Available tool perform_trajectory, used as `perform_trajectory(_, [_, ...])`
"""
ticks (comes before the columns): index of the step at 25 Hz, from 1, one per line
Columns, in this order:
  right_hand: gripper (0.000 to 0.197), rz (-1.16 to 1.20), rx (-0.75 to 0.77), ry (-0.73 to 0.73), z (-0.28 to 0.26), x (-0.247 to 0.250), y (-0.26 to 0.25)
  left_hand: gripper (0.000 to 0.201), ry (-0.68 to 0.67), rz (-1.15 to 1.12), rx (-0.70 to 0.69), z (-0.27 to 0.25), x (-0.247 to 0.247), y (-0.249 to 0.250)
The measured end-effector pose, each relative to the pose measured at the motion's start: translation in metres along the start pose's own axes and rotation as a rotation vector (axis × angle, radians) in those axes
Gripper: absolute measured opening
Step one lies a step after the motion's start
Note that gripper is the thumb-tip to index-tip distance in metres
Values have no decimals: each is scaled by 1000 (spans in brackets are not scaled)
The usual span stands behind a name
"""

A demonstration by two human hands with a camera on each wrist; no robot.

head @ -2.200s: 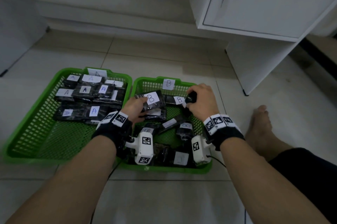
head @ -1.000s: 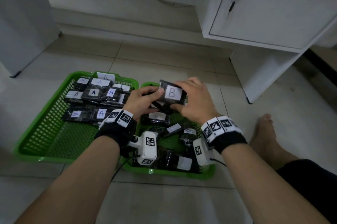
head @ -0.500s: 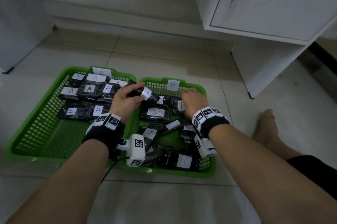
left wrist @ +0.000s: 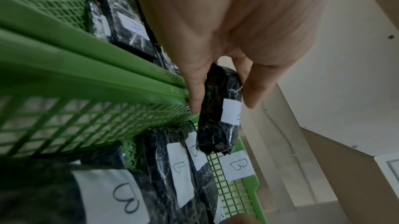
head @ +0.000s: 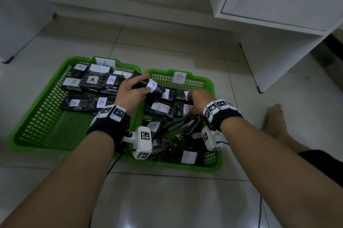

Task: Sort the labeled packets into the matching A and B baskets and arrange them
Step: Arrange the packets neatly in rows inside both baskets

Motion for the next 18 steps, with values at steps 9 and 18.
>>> perform_trajectory(9, [42,-23,13,20,-5,2,-5,45,19,55,-12,-1,-2,1])
perform_trajectory(18, [32,-91,66,15,-6,12,-30,45,32,5,15,-4,-2,5])
Point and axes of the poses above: each hand's wrist, its own z-axis towards the middle knuckle, its own x-axis out of the back of the hand, y = z × x, the point moved 7 cm from there along z, towards the middle knuckle, and after that the axes turned 7 degrees about -y, right-handed, at the moved point
